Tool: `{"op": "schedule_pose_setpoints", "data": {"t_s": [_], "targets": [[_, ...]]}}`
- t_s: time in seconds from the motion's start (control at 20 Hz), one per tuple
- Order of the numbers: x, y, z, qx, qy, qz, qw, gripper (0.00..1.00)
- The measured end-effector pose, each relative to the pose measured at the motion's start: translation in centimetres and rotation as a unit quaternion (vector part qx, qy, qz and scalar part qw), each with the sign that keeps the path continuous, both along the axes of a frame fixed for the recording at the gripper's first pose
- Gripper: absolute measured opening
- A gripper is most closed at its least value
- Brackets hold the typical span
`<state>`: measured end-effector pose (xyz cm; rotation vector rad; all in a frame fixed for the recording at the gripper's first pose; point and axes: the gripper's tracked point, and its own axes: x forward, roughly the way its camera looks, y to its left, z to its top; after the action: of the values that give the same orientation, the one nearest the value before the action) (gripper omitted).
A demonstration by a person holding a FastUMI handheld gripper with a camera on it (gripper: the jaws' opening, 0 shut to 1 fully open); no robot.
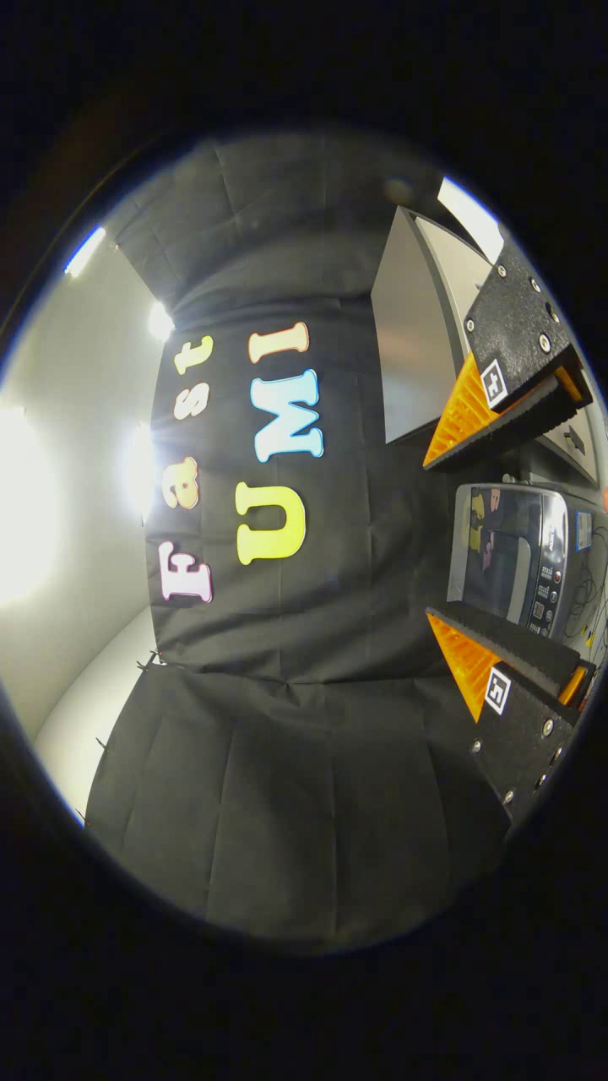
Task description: Put the clothes into the washing machine and then close the washing machine lid.
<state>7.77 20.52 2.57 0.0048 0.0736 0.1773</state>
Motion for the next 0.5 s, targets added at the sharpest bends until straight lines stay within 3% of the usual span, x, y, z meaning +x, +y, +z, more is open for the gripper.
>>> {"op": "schedule_pose_setpoints", "data": {"t_s": [0.5], "targets": [[-2.2, -3.6, -0.2, 0.000, 0.000, -0.010, 1.000, 0.95]]}}
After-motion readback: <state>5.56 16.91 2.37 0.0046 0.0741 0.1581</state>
